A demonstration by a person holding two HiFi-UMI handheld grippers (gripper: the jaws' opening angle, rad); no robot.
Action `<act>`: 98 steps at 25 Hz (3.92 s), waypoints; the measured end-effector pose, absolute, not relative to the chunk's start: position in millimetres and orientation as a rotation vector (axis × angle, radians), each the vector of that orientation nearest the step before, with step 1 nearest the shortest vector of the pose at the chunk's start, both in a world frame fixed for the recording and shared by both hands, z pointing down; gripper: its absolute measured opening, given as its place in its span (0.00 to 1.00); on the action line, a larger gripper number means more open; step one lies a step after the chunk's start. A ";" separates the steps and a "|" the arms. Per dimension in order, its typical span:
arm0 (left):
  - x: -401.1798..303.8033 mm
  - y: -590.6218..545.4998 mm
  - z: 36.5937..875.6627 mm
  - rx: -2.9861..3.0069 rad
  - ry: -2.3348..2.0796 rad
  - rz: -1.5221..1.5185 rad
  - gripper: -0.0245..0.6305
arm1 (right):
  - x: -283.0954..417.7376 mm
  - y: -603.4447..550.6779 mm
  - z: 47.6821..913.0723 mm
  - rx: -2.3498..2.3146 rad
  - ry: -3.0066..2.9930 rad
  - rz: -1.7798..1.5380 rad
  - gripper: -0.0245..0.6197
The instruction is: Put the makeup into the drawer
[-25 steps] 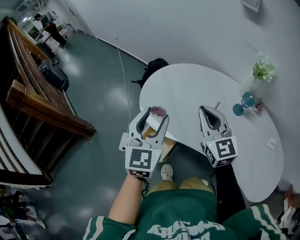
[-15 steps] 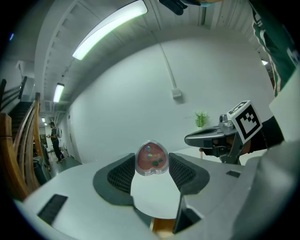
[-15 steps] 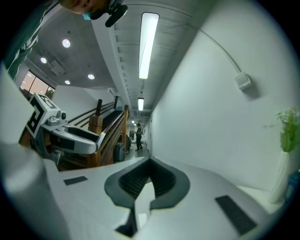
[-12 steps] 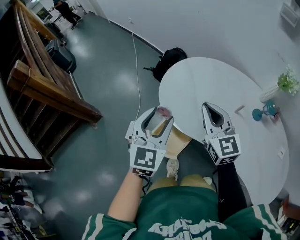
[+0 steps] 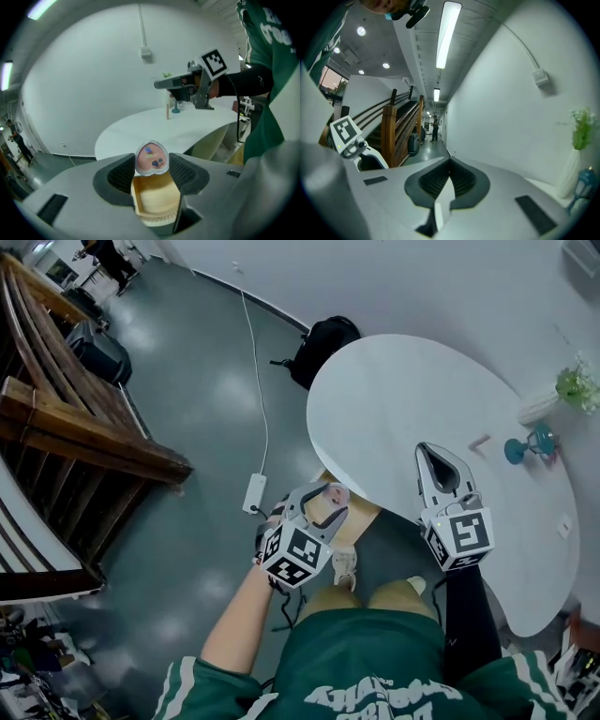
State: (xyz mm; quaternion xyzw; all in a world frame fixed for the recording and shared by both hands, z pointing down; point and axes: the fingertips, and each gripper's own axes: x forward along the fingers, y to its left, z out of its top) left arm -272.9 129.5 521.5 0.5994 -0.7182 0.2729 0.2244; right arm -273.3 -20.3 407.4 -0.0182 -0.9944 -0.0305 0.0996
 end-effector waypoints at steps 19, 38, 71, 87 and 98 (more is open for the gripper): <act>-241.0 96.9 746.1 1.716 -1.327 1.096 0.39 | -212.6 -68.0 439.3 0.195 -2.804 -0.091 0.05; -229.4 67.9 833.7 1.909 -1.122 1.362 0.39 | -142.1 -80.8 482.4 0.309 -2.644 -0.083 0.05; -239.1 66.8 792.5 1.802 -1.360 1.158 0.42 | -162.9 -72.9 465.0 0.305 -2.702 -0.117 0.05; -306.7 123.4 635.5 1.551 -1.939 0.857 0.43 | -241.3 -40.5 392.2 0.202 -2.922 -0.144 0.05; -337.7 93.3 452.5 1.639 -2.377 0.621 0.46 | -241.0 -55.4 354.9 0.272 -2.988 -0.178 0.05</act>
